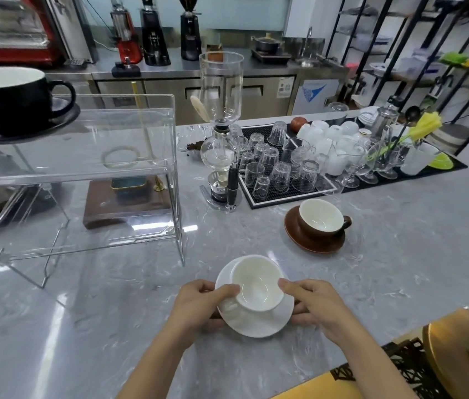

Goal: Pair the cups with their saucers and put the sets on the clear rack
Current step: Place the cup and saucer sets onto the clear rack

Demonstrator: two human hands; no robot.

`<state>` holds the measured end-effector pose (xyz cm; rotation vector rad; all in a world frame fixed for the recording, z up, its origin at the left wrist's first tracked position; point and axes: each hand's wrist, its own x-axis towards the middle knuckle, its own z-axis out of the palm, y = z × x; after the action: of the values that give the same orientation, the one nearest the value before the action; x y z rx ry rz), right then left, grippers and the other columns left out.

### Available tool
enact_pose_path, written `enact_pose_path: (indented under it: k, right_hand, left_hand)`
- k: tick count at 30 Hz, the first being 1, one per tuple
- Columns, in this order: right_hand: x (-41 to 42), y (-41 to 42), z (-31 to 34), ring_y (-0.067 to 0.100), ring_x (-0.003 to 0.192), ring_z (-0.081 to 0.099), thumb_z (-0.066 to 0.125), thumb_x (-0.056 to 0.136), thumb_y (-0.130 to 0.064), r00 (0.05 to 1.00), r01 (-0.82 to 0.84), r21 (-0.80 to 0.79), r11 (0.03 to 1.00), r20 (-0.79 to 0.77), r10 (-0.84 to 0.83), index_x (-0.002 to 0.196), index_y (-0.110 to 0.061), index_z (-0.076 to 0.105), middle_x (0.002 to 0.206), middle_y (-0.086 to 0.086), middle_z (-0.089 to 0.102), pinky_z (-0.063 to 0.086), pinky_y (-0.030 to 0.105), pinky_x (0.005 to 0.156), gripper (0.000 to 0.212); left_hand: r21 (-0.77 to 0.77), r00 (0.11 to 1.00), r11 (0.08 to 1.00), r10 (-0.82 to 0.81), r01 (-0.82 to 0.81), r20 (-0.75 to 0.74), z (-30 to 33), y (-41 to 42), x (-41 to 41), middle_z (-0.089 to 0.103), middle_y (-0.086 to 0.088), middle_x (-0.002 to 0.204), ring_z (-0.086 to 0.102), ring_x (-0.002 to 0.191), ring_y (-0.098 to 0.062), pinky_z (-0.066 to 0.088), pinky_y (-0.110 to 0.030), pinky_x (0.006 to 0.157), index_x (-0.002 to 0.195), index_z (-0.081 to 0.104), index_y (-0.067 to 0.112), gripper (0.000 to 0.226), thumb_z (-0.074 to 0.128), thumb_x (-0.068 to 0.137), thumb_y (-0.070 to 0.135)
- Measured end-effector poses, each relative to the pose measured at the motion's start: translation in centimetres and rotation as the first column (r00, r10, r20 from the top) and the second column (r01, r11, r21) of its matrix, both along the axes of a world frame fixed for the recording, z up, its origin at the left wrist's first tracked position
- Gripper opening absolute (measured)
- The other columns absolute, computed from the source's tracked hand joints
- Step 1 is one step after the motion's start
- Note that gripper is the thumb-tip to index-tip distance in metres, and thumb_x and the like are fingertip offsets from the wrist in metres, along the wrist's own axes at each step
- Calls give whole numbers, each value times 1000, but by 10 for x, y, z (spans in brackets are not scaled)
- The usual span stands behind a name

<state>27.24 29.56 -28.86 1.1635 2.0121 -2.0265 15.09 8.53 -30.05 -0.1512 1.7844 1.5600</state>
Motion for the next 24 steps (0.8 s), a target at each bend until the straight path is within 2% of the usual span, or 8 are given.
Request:
enact_pose_path:
  k: [3, 8, 13, 16, 19, 22, 24]
  right_hand:
    - [-1, 1, 0, 30, 78, 78, 84, 65, -49, 1000, 6, -3, 1000, 4, -6, 102, -5, 72, 84, 15, 79, 63, 37, 65, 58]
    - [-3, 0, 2, 31, 74, 78, 85, 64, -47, 1000, 12, 11, 1000, 12, -12, 100, -2, 71, 82, 17, 79, 62, 36, 62, 59]
    - [0, -4, 6, 31, 69, 77, 85, 71, -37, 1000, 5, 22, 1000, 13, -5, 97, 1, 72, 79, 18, 78, 61, 35, 58, 48]
    - [1, -10, 11, 30, 68, 77, 86, 70, -35, 1000, -10, 42, 999, -4, 10, 91, 1, 73, 78, 17, 78, 61, 34, 55, 43]
    - [0, -21, 18, 29, 66, 77, 87, 70, -31, 999, -27, 53, 998, -30, 28, 89, 1, 73, 77, 17, 78, 60, 33, 54, 39]
    - [-3, -33, 25, 28, 66, 77, 86, 72, -26, 997, -55, 48, 997, -60, 57, 92, 2, 71, 78, 17, 77, 60, 31, 53, 37]
    - [-8, -44, 29, 28, 67, 77, 85, 74, -23, 994, -81, 42, 996, -74, 84, 95, 2, 70, 79, 18, 77, 60, 31, 52, 36]
  left_hand:
    - [6, 1000, 1000, 22, -22, -5, -1, 2, -1, 63, -9, 70, 71, 60, -24, 60, -37, 55, 93, 67, -2, 67, 93, 44, 36]
    - [12, 999, 999, 39, -39, -9, -1, 4, -2, 60, -11, 70, 70, 57, -27, 58, -35, 51, 94, 65, -7, 68, 93, 45, 31]
    - [8, 998, 998, 55, -55, -5, -2, -2, 6, 59, -12, 69, 68, 55, -27, 57, -34, 49, 94, 64, -10, 53, 92, 59, 19]
    - [19, 997, 997, 79, -79, 6, -1, -13, 15, 59, -11, 68, 66, 51, -23, 57, -35, 49, 90, 66, -8, 48, 92, 57, 16]
    - [37, 992, 992, 122, -123, 10, 2, -27, 21, 63, -15, 76, 66, 49, -23, 55, -32, 47, 89, 67, -5, 43, 92, 60, 13]
    - [54, 986, 985, 167, -165, -25, 7, -42, 25, 68, -15, 73, 65, 51, -24, 53, -30, 47, 86, 69, -2, 51, 90, 46, 22]
    - [56, 977, 978, 205, -202, -53, 10, -54, 26, 70, -15, 73, 66, 53, -23, 56, -34, 51, 85, 72, 1, 57, 88, 37, 28]
